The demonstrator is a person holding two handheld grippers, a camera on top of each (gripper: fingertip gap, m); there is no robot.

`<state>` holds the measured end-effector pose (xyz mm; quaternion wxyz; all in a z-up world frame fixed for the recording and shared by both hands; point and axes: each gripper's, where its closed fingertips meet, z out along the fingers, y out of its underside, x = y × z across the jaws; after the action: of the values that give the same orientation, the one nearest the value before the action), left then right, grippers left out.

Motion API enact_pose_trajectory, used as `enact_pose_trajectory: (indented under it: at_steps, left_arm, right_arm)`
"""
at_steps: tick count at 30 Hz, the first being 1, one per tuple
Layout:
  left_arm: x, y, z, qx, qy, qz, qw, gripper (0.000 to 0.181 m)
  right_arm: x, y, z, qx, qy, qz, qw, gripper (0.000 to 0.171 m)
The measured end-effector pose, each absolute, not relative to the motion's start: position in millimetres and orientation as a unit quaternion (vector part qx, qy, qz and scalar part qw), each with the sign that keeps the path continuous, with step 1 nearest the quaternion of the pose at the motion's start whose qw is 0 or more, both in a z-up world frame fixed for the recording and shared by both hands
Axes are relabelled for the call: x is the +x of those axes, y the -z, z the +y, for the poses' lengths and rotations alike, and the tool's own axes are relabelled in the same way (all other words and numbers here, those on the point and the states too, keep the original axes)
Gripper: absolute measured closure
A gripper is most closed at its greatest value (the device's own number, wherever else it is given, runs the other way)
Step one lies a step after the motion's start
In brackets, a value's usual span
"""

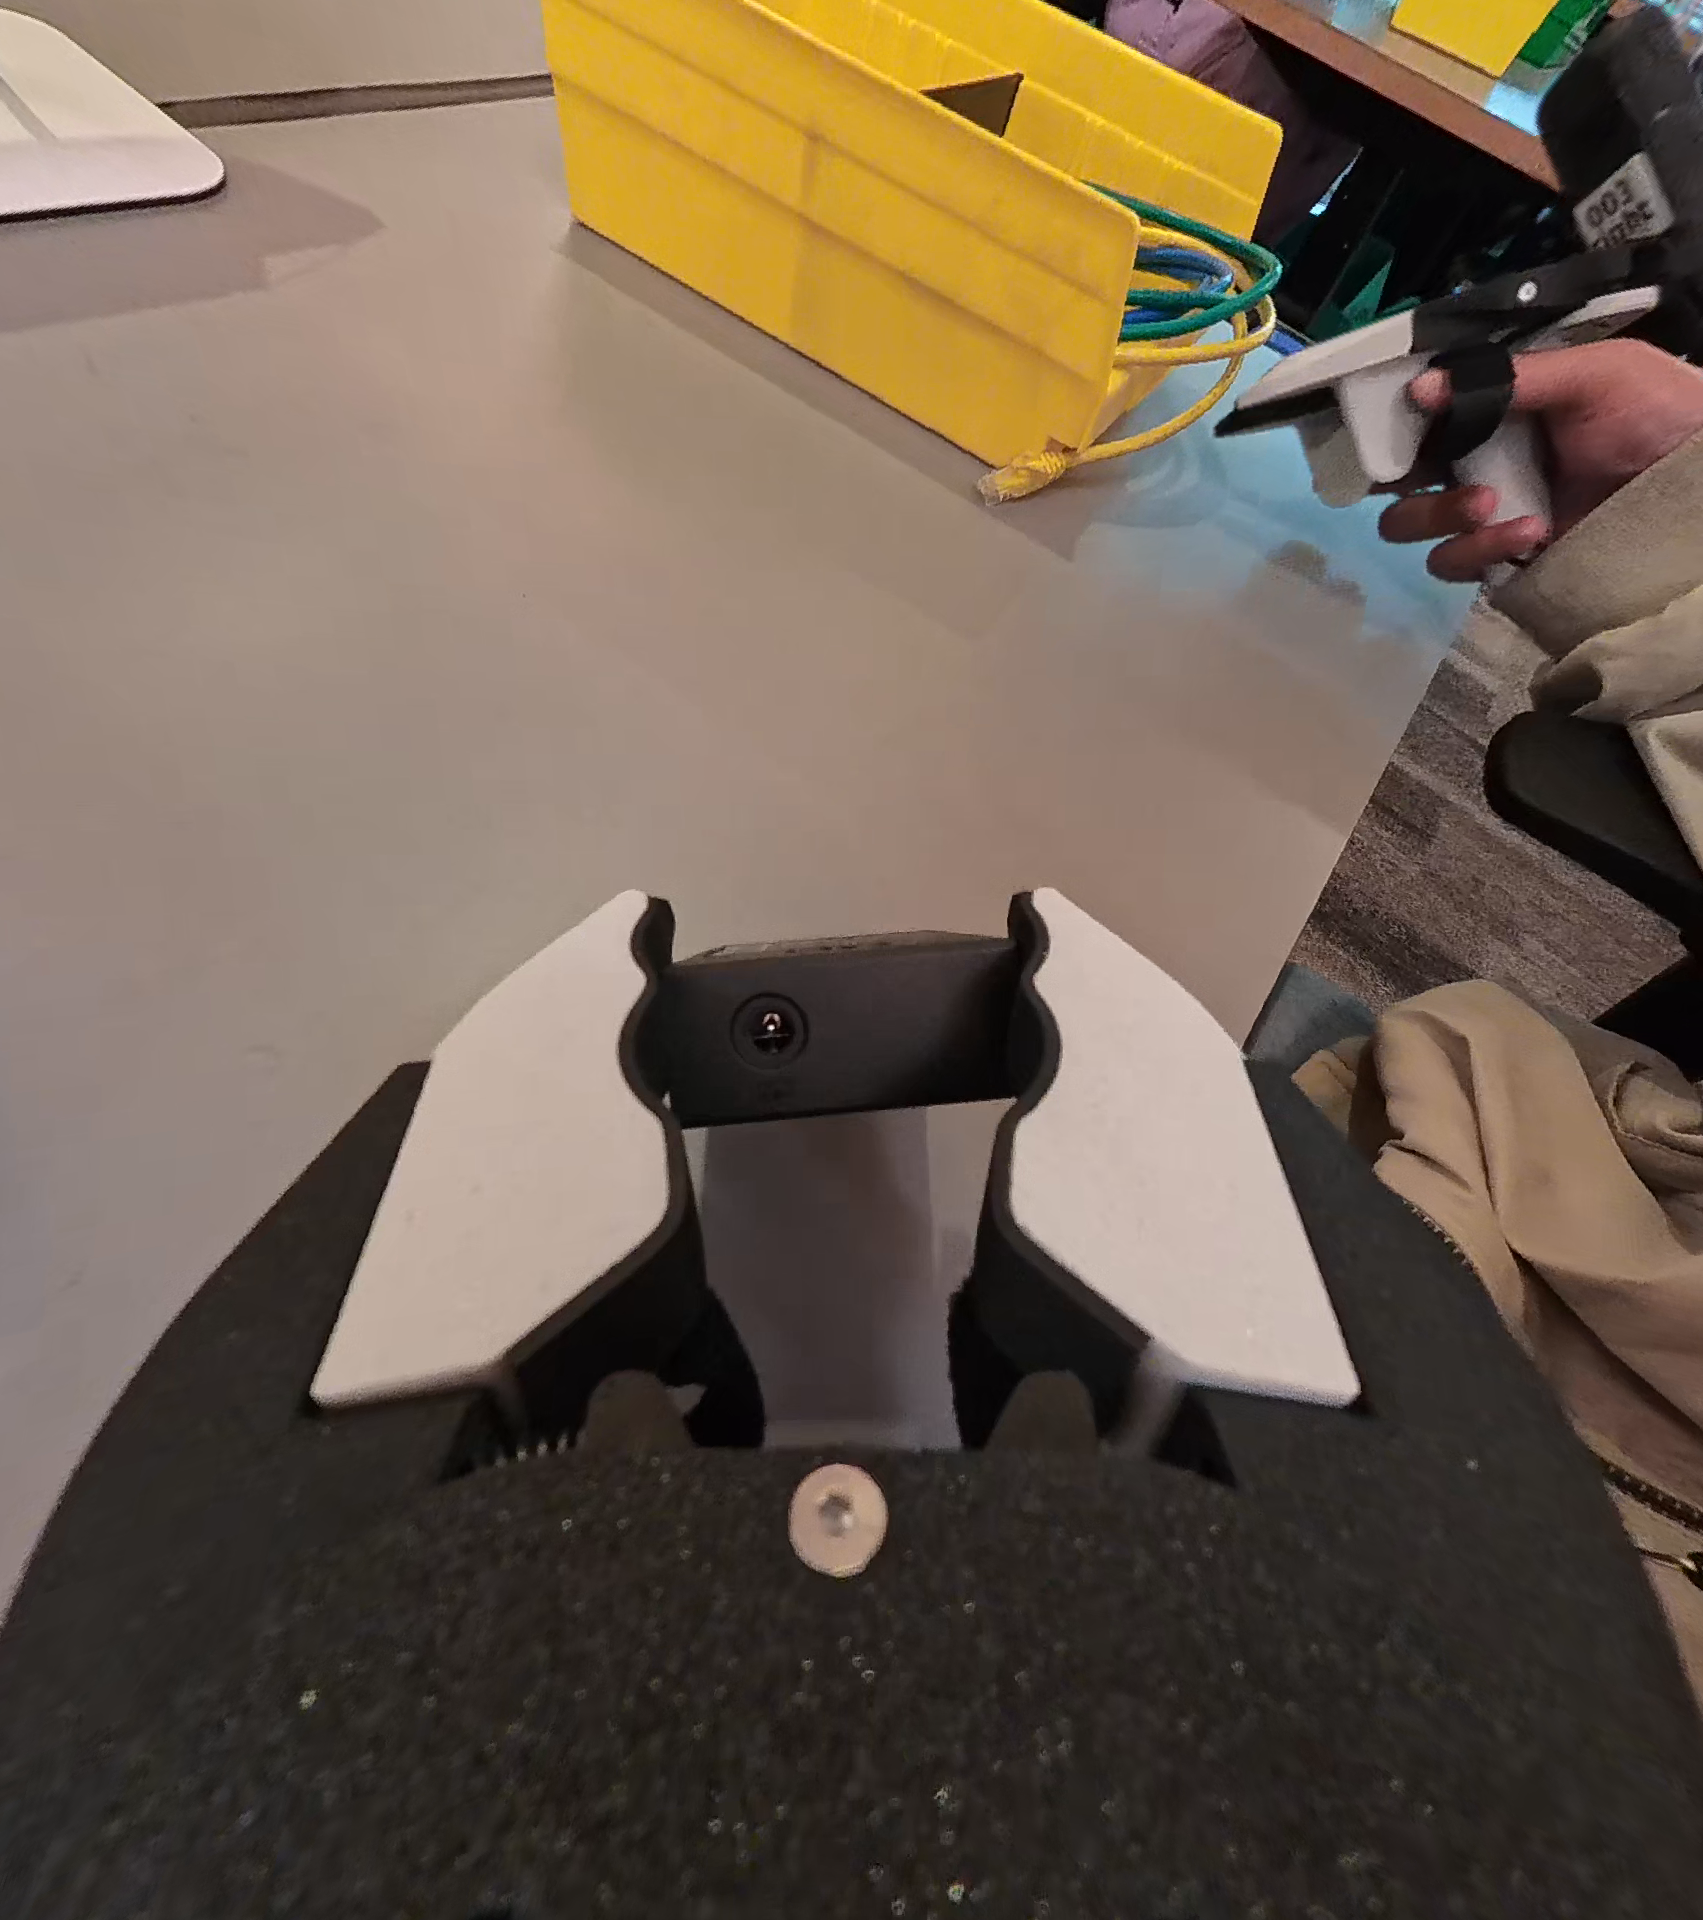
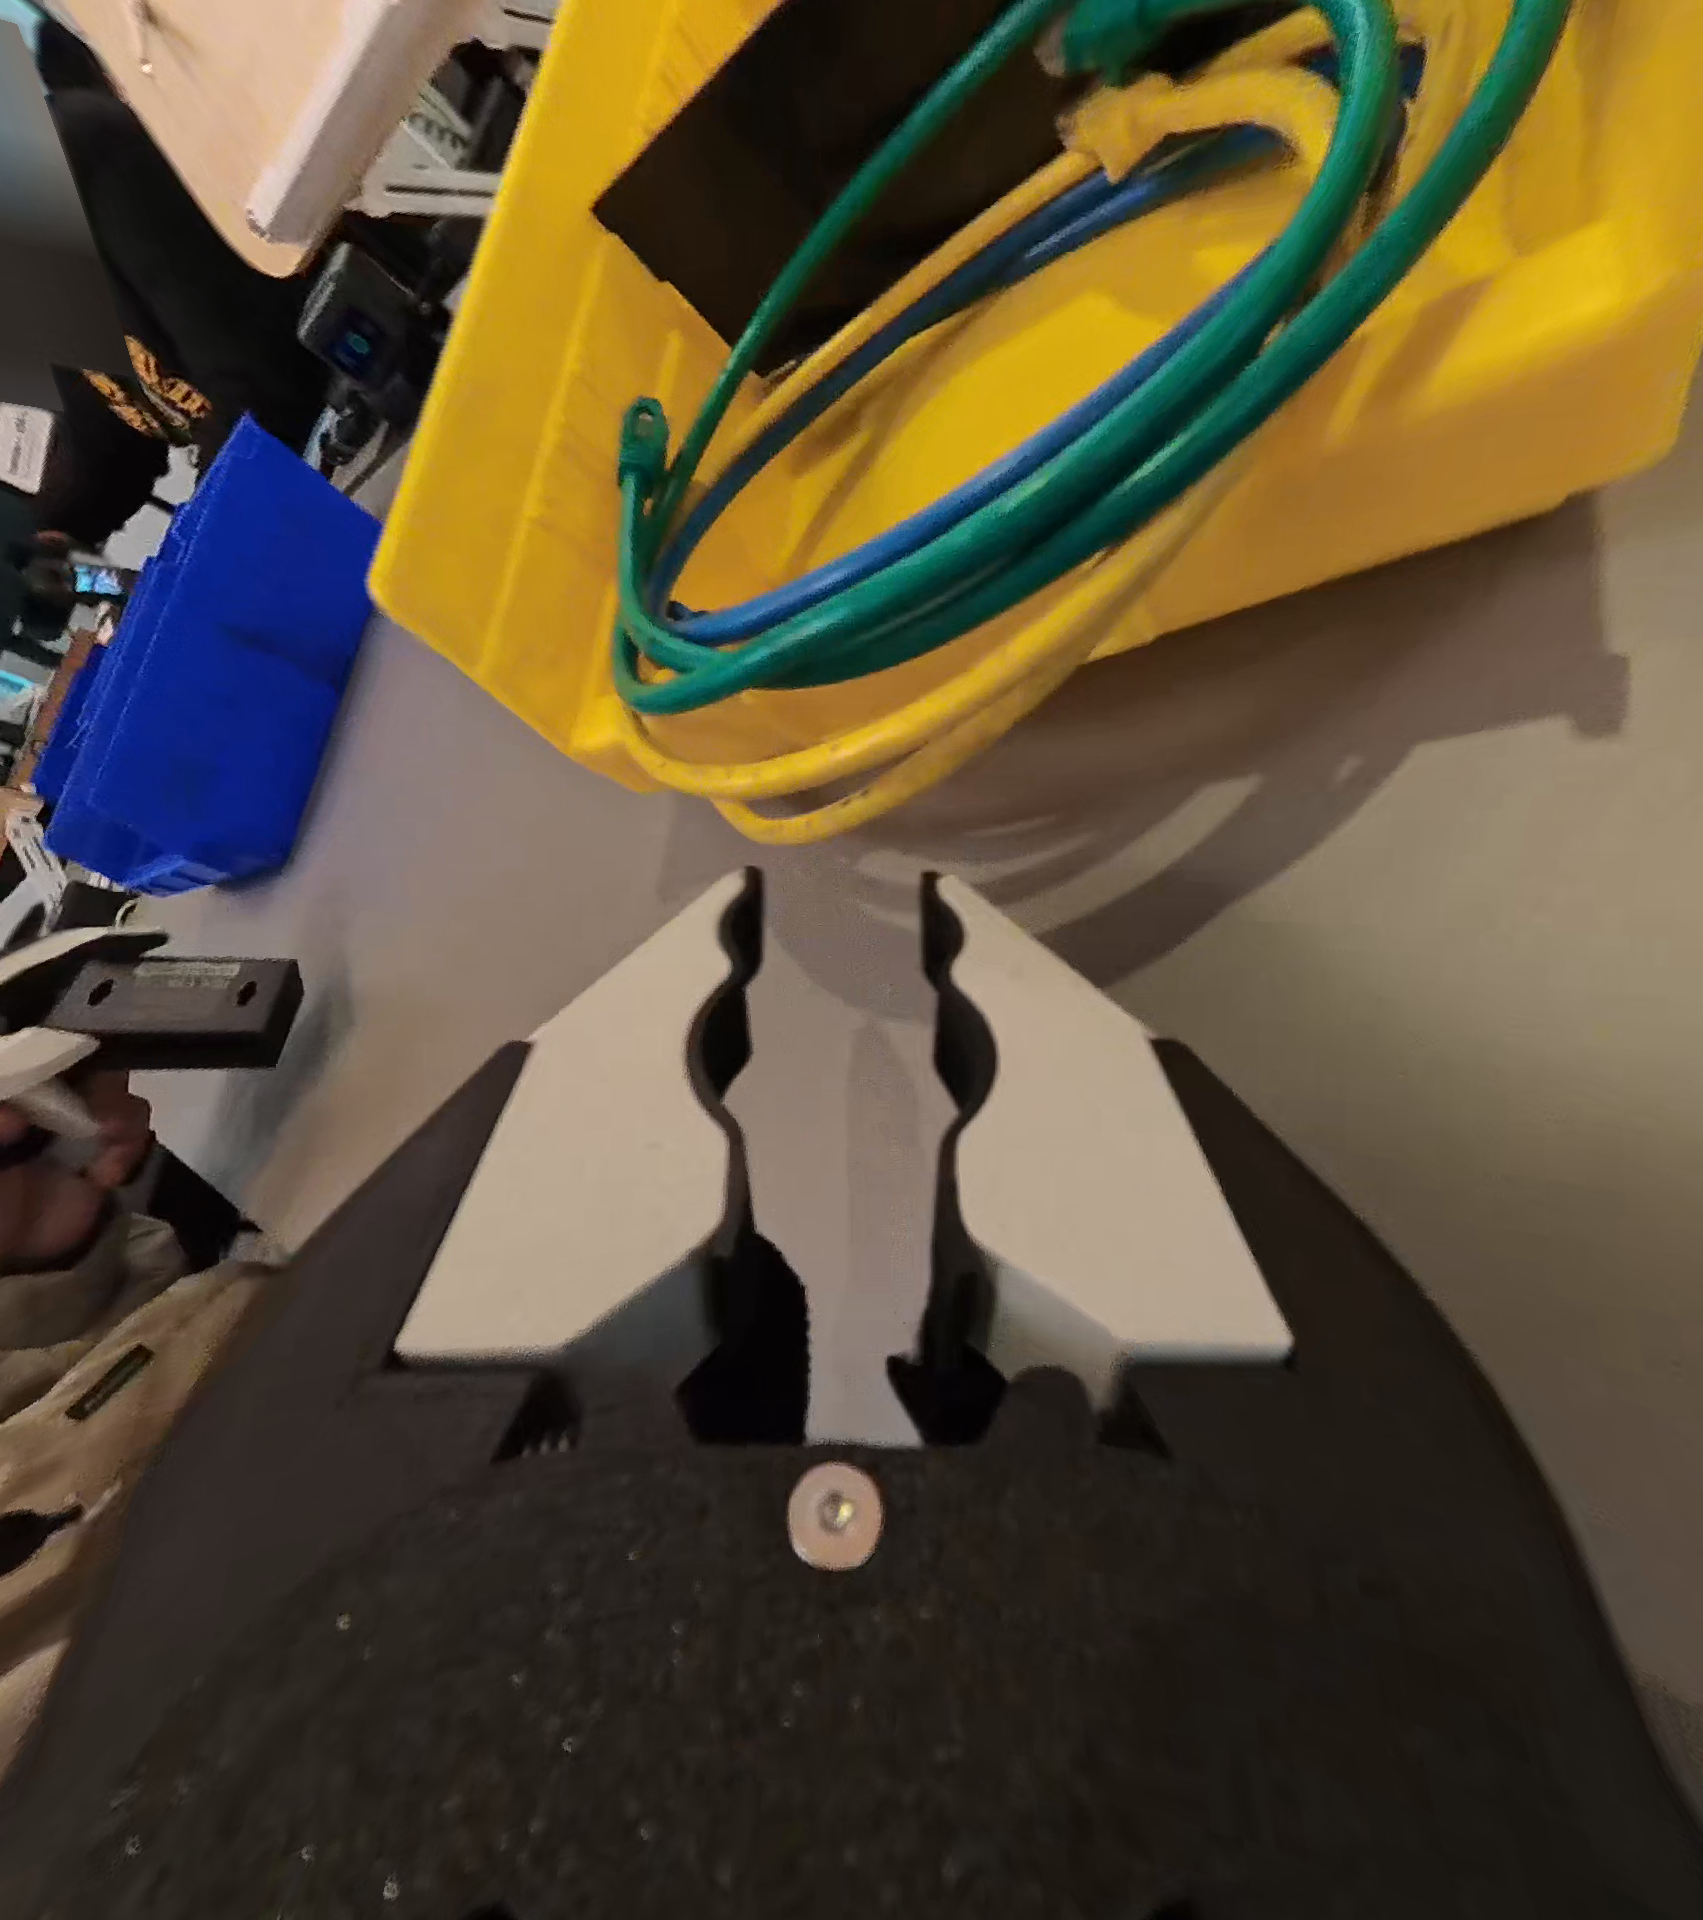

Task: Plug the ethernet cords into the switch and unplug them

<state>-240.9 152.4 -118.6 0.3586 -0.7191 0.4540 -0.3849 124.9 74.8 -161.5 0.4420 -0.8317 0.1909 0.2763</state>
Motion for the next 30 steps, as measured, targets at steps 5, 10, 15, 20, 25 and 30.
enact_pose_trajectory:
  at_steps: [5, 10, 15, 20, 25, 30]
  left_arm:
    - [-237, 127, 144, -0.717, 0.375, 0.477, 0.343, 0.12]
    - [-235, 128, 142, -0.711, 0.355, 0.495, 0.352, 0.12]
    - [-235, 129, 144, -0.713, 0.36, 0.489, 0.349, 0.12]
    - [-235, 129, 144, -0.713, 0.359, 0.49, 0.35, 0.12]
    - [-235, 129, 144, -0.713, 0.359, 0.489, 0.35, 0.12]
    - [-235, 129, 143, -0.713, 0.359, 0.49, 0.349, 0.12]
  right_arm:
    - [117, 166, 95, -0.825, -0.281, 0.195, 0.451, 0.135]
    - [110, 143, 96, -0.775, -0.375, 0.208, 0.464, 0.164]
    - [115, 121, 80, -0.735, -0.427, 0.21, 0.482, 0.166]
    - [118, 111, 72, -0.735, -0.443, 0.199, 0.472, 0.166]
    - [121, 100, 75, -0.7, -0.476, 0.21, 0.488, 0.166]
    - [124, 96, 72, -0.698, -0.482, 0.206, 0.488, 0.166]
